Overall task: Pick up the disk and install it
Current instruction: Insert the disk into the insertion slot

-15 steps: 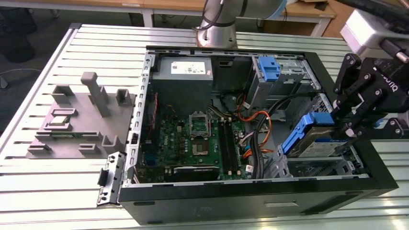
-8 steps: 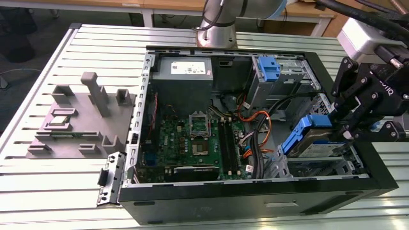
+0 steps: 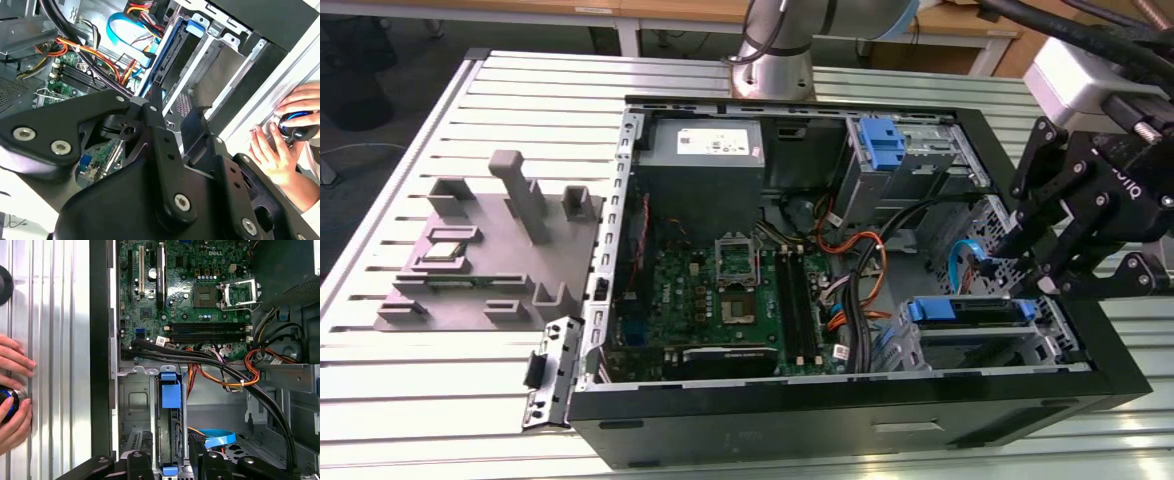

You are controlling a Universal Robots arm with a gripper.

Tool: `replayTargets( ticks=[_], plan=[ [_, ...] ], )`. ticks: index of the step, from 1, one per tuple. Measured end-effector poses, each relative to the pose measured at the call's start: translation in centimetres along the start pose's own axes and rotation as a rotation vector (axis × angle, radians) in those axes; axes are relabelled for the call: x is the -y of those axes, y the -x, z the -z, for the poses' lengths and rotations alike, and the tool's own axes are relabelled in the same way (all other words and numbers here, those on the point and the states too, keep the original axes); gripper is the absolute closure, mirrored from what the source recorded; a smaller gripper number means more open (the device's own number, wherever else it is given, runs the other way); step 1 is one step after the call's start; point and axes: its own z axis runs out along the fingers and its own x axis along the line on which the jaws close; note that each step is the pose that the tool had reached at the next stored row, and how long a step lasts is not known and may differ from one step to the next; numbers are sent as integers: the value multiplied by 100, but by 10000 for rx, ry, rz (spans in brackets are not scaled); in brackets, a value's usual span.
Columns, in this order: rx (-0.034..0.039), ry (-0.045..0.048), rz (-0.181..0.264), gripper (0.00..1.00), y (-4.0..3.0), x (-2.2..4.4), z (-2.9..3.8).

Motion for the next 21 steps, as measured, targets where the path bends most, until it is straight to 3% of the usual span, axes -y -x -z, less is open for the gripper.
replayTargets(
  ticks=[9,21],
  plan=[
    [50,-214,274,58,-3,-25,-90],
    [46,-215,514,58,-7,-21,-188]
  ],
)
